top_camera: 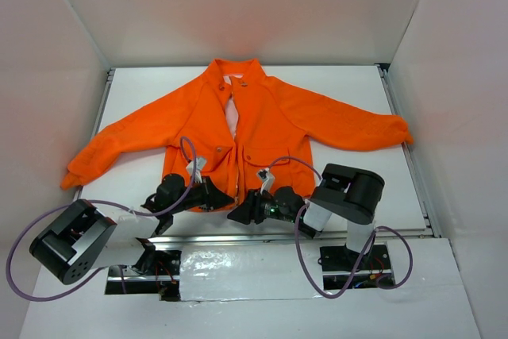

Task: Zip up the jacket

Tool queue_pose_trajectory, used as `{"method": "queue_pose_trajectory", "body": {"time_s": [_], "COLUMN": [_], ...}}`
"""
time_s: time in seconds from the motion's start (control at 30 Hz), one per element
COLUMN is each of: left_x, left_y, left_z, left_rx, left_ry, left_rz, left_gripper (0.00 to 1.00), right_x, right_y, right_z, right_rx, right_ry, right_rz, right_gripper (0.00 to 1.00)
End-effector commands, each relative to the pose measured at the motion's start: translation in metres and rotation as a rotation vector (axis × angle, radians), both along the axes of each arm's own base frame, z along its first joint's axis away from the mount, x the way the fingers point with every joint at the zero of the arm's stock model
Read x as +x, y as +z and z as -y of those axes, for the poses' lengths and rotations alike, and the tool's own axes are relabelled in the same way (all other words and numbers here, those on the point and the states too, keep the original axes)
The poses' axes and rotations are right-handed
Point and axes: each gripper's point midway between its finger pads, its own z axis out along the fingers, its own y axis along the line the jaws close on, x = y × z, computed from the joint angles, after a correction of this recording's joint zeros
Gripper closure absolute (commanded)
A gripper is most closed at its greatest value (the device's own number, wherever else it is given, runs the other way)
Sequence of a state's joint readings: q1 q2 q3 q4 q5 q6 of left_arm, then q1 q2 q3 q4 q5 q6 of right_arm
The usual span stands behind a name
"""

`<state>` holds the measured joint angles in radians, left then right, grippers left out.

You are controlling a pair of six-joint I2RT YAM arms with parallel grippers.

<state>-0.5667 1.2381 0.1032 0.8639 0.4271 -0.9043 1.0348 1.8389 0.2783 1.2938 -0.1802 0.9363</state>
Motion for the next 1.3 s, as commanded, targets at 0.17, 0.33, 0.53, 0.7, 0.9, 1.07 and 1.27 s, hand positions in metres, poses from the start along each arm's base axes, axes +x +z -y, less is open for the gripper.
{"method": "queue_pose_trajectory", "body": {"time_s": [0.17, 0.33, 0.53, 0.7, 0.9, 1.07, 1.27], "left_x": [-0.007, -0.004, -0.002, 0.0, -0.001, -0.003, -0.004], "left_y": [0.012, 0.017, 0.015, 0.019, 0.016, 0.015, 0.013], "left_z": [0.012, 0.013, 0.009, 0.005, 0.003, 0.006, 0.011], "left_rx": [-0.042, -0.059, -0.049, -0.037, -0.014, -0.002, 0.026], "left_ry": [-0.073, -0.055, -0.015, -0.001, -0.003, -0.031, -0.088], "left_rz": [-0.005, -0.022, -0.043, -0.016, -0.022, -0.018, -0.017], "left_gripper": [1.0, 1.0, 1.0, 1.0, 1.0, 1.0, 1.0], "right_x": [0.013, 0.018, 0.028, 0.028, 0.019, 0.016, 0.016], "right_y": [0.068, 0.073, 0.076, 0.087, 0.094, 0.094, 0.095], "right_z": [-0.017, -0.014, -0.01, -0.01, -0.011, -0.009, -0.002], "right_rx": [0.259, 0.256, 0.245, 0.29, 0.306, 0.305, 0.315], "right_ry": [-0.018, -0.047, -0.096, -0.083, -0.018, 0.005, 0.047], "right_rz": [0.197, 0.218, 0.254, 0.285, 0.342, 0.347, 0.35], "right_gripper": [0.39, 0.38, 0.38, 0.4, 0.42, 0.4, 0.38]}}
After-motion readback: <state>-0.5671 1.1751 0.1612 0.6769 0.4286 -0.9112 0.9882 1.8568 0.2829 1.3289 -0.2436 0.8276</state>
